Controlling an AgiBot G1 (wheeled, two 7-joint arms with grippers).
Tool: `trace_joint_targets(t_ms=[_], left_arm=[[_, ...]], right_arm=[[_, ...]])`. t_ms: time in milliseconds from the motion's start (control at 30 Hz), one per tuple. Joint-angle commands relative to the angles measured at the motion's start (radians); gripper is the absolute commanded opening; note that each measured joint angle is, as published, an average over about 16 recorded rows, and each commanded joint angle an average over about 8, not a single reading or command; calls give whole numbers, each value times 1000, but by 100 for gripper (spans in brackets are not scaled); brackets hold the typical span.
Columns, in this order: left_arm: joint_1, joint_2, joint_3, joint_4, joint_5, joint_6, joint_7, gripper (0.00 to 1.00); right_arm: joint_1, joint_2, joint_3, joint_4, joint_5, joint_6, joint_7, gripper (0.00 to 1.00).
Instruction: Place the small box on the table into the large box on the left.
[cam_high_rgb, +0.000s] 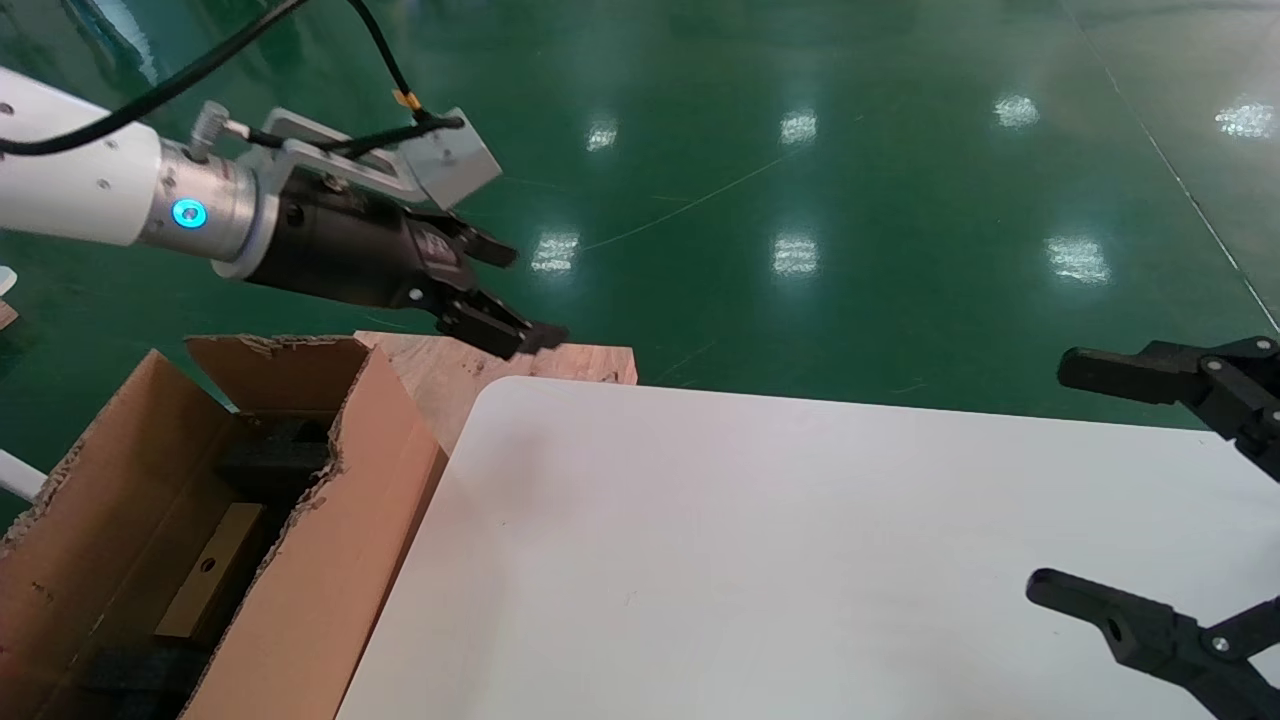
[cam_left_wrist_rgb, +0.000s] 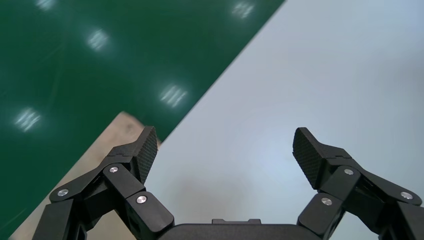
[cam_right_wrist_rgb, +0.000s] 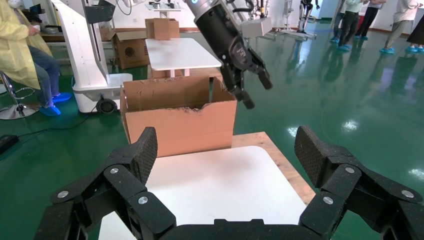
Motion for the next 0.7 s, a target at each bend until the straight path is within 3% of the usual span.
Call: trace_joint_targets(t_ms=[33, 700], left_arm=[[37, 2, -44, -4, -16, 14, 21, 100], [433, 20, -521, -42, -187, 165, 251, 100]], right_arm=[[0, 0, 0, 0, 0, 0, 0, 100], [0, 0, 0, 0, 0, 0, 0, 100]])
